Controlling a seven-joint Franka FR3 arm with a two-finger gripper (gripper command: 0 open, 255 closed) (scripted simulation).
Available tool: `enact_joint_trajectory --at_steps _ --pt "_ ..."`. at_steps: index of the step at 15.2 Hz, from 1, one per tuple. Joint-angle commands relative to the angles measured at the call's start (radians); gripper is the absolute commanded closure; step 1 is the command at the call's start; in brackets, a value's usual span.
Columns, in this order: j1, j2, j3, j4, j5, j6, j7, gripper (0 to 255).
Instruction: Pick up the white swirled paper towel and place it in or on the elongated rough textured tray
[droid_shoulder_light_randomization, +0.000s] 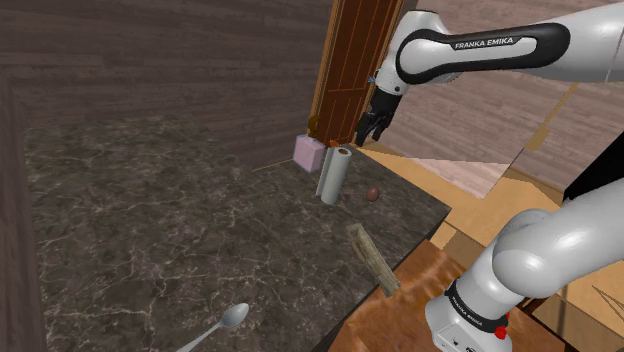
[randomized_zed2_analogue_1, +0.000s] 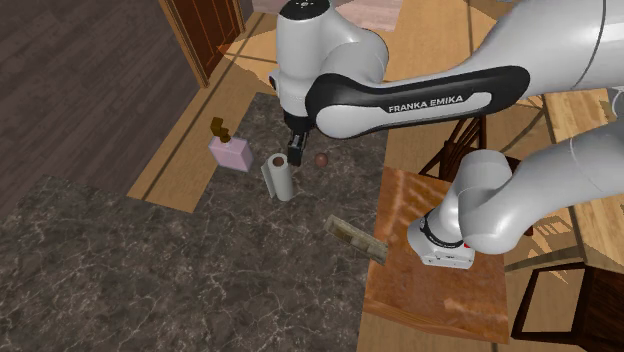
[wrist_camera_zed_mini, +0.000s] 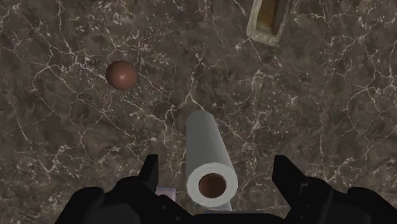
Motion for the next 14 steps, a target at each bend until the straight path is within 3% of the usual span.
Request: enact_joint_trajectory --at_steps 1,4,14 --pt "0.005 0.075 0.002 0.018 0.002 0.044 -0.005 0" --pt "0.012 0.188 0.008 0.058 0.005 0.095 -0.007 0" --pt "0.013 0.242 0.009 0.002 0.007 0.204 -0.008 0"
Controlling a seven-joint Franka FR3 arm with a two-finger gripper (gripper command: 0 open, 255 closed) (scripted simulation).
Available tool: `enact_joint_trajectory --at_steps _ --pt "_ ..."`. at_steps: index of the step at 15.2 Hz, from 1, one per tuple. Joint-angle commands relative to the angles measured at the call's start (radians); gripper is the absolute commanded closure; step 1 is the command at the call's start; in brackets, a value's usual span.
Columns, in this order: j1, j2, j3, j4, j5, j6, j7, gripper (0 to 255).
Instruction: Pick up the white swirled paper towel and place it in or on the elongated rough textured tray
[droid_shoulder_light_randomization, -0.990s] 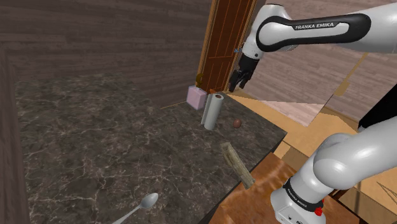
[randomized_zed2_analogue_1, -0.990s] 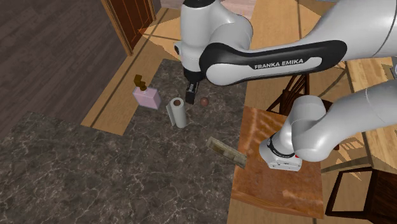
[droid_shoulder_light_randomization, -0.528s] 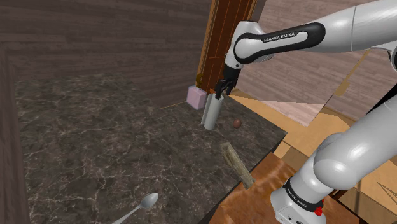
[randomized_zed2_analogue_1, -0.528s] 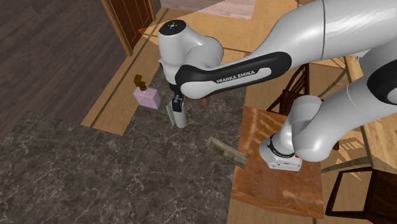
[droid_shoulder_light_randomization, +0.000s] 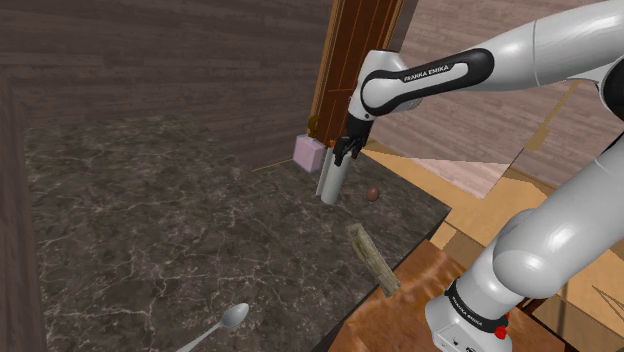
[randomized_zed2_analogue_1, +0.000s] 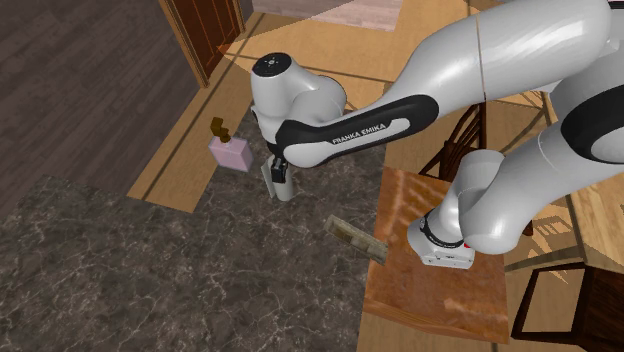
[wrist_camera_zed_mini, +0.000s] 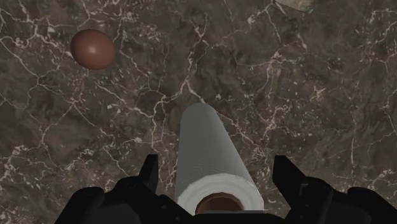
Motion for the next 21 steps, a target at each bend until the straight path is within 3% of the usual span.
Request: enact_joint_trajectory --at_steps 1,6,7,16,21 --pt "0.0 0.002 0.0 -0.002 0.0 0.004 -0.001 0" --pt "0.0 0.002 0.0 -0.002 0.0 0.004 -0.001 0" --pt "0.0 0.002 0.0 -0.002 0.0 0.004 -0.001 255" --pt "0.0 0.002 0.0 -0.002 0.0 0.004 -0.001 255" --pt "-0.001 -0.026 0.0 0.038 -0.001 -0.064 0.001 255"
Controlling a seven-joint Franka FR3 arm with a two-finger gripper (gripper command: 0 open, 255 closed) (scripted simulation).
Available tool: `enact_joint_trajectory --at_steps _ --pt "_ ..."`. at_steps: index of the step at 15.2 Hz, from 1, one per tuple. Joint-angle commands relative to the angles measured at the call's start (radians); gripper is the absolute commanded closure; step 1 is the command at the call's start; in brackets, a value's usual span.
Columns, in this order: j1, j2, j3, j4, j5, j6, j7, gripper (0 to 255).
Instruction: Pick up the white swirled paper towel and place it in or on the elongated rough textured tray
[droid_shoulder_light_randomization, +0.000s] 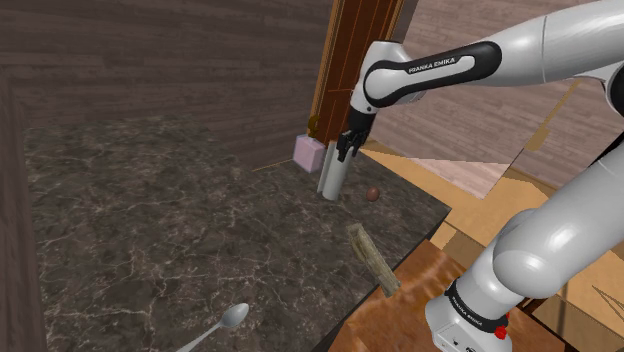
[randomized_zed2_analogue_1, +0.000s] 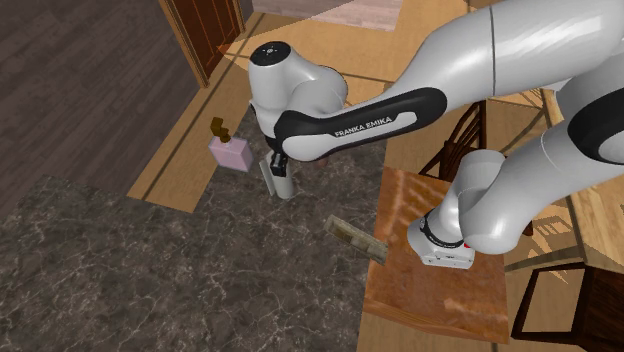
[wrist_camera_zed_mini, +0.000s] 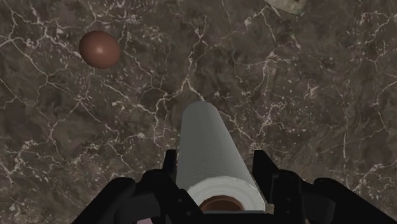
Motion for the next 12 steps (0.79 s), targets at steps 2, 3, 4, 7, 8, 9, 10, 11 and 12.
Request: enact_joint_trajectory --at_steps 2,3,4,7,8,9,10,11,12 --pt "0.0 -0.014 0.0 0.025 -0.001 -0.04 0.001 255" --pt "0.0 -0.019 0.0 0.034 -0.001 -0.053 0.002 255" --pt "0.0 -0.023 0.0 0.043 -0.001 -0.067 0.002 255" --pt "0.0 -0.035 0.001 0.073 -0.002 -0.108 0.003 255" --pt "0.0 -0.038 0.001 0.083 -0.002 -0.121 0.003 255" --pt "0.0 -0.041 0.001 0.093 -0.002 -0.135 0.003 255" --pt "0.0 -0.044 0.001 0.104 -0.002 -0.148 0.003 255" --pt "0.0 -0.047 0.001 0.114 -0.002 -0.162 0.004 255" --pt "0.0 -0.05 0.001 0.125 -0.002 -0.175 0.004 255"
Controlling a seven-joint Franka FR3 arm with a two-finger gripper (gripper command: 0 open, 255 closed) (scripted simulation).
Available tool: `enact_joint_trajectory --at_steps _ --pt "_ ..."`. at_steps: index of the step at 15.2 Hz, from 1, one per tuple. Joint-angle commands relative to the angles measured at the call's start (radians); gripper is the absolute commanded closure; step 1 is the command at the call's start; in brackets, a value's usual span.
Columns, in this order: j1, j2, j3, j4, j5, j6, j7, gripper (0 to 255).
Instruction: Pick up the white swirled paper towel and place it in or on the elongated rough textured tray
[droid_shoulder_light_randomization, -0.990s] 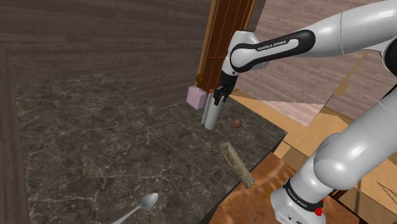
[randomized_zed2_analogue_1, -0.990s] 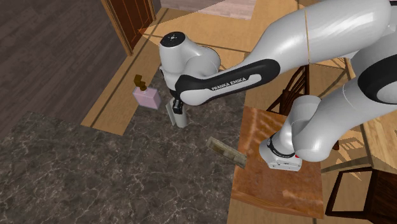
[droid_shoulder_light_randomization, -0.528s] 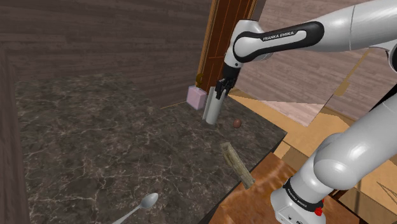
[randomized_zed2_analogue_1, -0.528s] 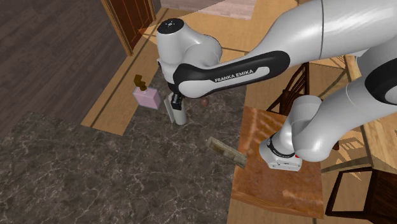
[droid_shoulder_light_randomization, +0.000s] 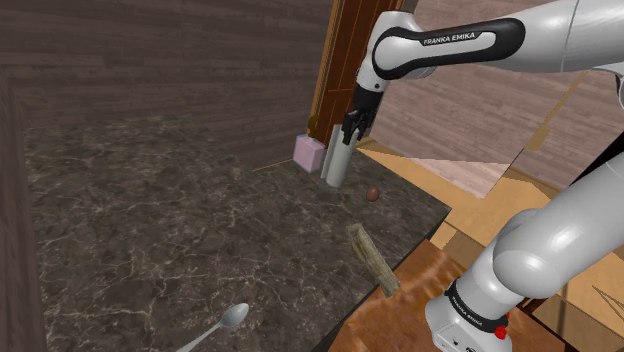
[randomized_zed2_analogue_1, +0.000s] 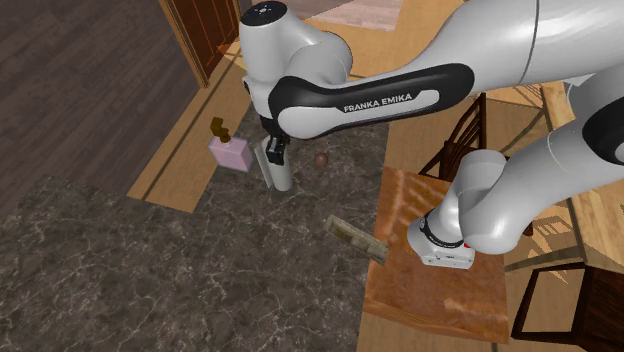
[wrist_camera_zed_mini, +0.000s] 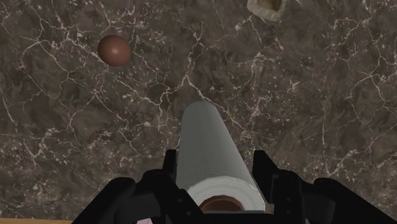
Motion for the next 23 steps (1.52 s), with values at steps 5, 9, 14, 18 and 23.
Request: enact_joint_trajectory --at_steps 5,9,14,18,23 --pt "0.0 -0.013 0.0 0.068 -0.001 -0.082 0.001 255" --pt "0.011 -0.124 0.017 0.0 0.002 -0.124 0.029 255" --pt "0.031 -0.303 0.05 -0.109 0.017 -0.194 0.076 255" --pt "0.05 -0.441 0.08 -0.173 0.037 -0.267 0.117 255" --pt "0.079 -0.605 0.121 -0.223 0.073 -0.377 0.174 255"
